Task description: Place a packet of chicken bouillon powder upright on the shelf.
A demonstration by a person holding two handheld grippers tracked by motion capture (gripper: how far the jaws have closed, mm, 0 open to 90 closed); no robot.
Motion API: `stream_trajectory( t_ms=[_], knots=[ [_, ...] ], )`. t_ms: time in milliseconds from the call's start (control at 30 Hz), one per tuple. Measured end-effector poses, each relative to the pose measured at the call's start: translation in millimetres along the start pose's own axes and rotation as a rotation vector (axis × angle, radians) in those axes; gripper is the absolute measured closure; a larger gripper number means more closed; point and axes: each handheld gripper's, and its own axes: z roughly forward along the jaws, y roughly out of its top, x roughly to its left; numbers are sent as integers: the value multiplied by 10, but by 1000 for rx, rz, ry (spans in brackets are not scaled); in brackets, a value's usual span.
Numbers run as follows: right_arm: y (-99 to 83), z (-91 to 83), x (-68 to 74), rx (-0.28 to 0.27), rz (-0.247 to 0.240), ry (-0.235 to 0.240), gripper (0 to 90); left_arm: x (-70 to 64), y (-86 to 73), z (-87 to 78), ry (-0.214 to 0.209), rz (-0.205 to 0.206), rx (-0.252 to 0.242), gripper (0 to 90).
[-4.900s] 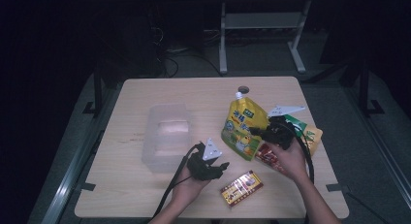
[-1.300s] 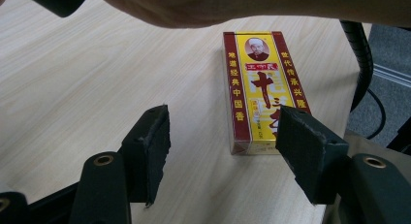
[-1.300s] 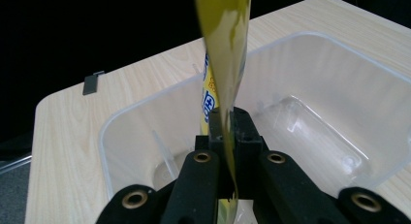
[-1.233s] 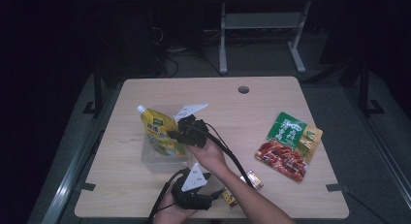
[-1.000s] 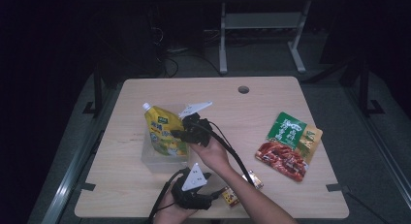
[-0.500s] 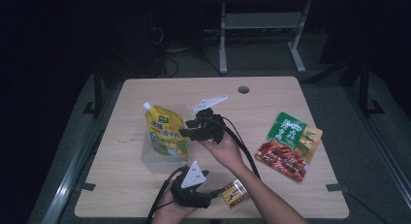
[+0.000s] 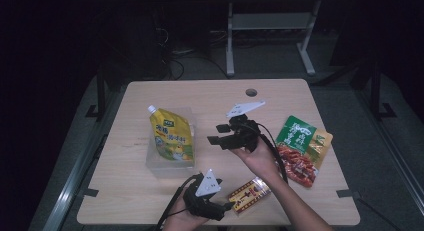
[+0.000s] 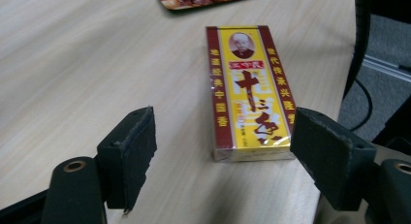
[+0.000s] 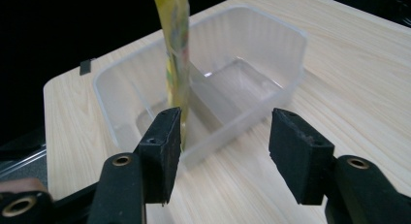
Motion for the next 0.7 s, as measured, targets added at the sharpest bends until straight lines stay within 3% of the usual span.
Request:
stream_trajectory(
  t_ms=[333,700],
  knots=[
    [-264,-337,-154,4,29,-50,405,-123,50,209,-36,46,82,186],
    [-510,-578,-256,4,61,-87,380,-199,88,369,-24,82,138,182]
  ],
)
